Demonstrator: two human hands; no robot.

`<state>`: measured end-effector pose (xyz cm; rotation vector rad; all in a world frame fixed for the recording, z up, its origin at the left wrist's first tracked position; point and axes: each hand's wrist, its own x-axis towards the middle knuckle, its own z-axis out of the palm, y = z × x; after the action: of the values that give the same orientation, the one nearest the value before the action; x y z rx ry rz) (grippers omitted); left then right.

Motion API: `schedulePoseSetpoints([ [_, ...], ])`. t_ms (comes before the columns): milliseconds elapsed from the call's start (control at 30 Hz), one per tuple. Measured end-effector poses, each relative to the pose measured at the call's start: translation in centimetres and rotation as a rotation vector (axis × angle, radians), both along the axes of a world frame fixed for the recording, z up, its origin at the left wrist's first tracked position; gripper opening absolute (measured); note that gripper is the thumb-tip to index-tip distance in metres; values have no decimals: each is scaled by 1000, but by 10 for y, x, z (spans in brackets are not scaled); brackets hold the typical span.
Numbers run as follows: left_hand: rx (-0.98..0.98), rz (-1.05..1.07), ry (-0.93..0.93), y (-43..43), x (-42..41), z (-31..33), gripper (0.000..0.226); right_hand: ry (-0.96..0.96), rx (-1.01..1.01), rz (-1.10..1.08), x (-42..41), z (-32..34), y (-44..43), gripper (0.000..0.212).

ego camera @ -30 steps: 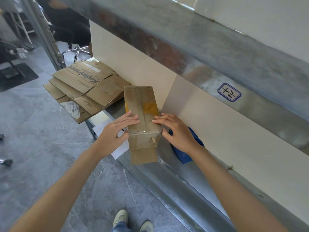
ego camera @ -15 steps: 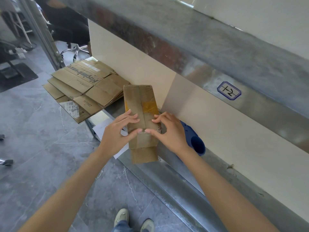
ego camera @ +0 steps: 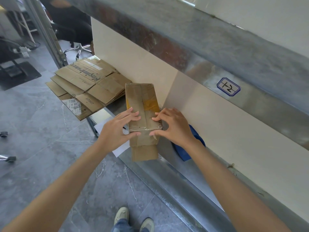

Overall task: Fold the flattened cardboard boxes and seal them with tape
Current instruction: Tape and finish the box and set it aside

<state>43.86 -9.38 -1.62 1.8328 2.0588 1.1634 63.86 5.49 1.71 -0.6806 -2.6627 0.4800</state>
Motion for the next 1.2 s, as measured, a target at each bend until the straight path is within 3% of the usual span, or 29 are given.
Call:
schedulePoseSetpoints([
  [167, -3, 11, -21, 1, 3, -1, 51, -28, 76, 54, 1, 2, -1, 52],
  [300, -114, -73, -37, -2, -6, 8, 66, -117, -40, 122, 7, 13, 8, 58],
  [400, -208, -130, 2, 0, -14, 17, 77, -189, 47, 190, 4, 23, 15, 55],
  [567, -217, -102, 83, 5, -15, 25, 77, -200, 88, 209, 0, 26, 17, 51],
  [1033, 42, -6, 229, 20, 34, 2, 75, -31, -75, -62, 29, 12, 8, 48],
  [1200, 9, -176, 291, 30, 7, 6, 79, -51, -107, -100, 28, 14, 5, 47],
])
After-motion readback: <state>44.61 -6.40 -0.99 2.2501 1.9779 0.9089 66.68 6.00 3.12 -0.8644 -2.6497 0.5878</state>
